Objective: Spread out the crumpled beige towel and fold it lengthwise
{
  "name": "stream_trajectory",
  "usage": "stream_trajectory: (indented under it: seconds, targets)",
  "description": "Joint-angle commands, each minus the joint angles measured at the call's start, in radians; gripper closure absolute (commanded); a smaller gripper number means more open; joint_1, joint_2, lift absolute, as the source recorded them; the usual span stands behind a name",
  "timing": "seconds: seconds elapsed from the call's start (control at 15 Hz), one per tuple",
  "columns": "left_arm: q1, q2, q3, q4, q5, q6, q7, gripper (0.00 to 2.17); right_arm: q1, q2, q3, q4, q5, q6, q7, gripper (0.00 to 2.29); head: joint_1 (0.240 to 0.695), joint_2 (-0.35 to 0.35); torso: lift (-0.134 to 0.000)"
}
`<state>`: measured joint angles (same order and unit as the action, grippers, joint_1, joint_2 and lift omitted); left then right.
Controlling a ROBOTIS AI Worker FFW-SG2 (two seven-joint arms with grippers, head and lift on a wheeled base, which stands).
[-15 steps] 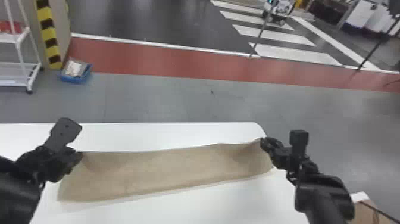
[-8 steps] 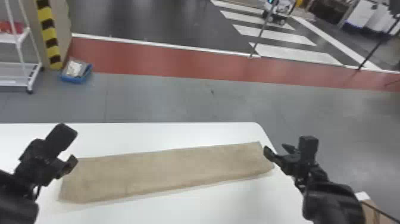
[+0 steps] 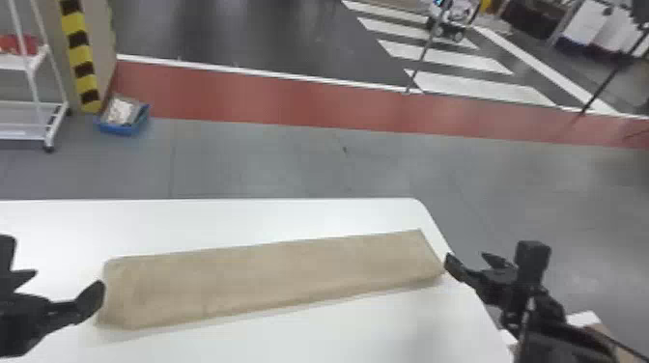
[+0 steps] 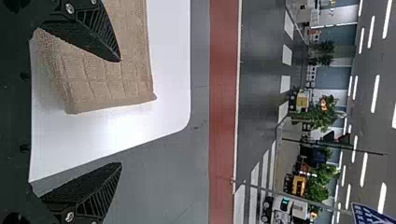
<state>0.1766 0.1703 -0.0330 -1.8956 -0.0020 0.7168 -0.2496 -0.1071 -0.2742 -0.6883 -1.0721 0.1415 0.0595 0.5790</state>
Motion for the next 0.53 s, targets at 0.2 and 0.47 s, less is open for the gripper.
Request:
stream_trajectory:
  seconds: [0.2, 0.47]
  targets:
    - [0.076, -0.009, -0.008, -0.023, 0.093, -0.036, -0.005, 0.09, 0.020, -0.037, -0.040, 0.044, 0.006, -0.100, 0.053, 0.16, 0.695, -0.350, 0.000]
    - [0.067, -0.014, -0.090, 0.049, 0.089, -0.113, 0.049, 0.16, -0.026, -0.122, -0.030, 0.150, 0.035, -0.152, 0.044, 0.16, 0.695, -0.350, 0.000]
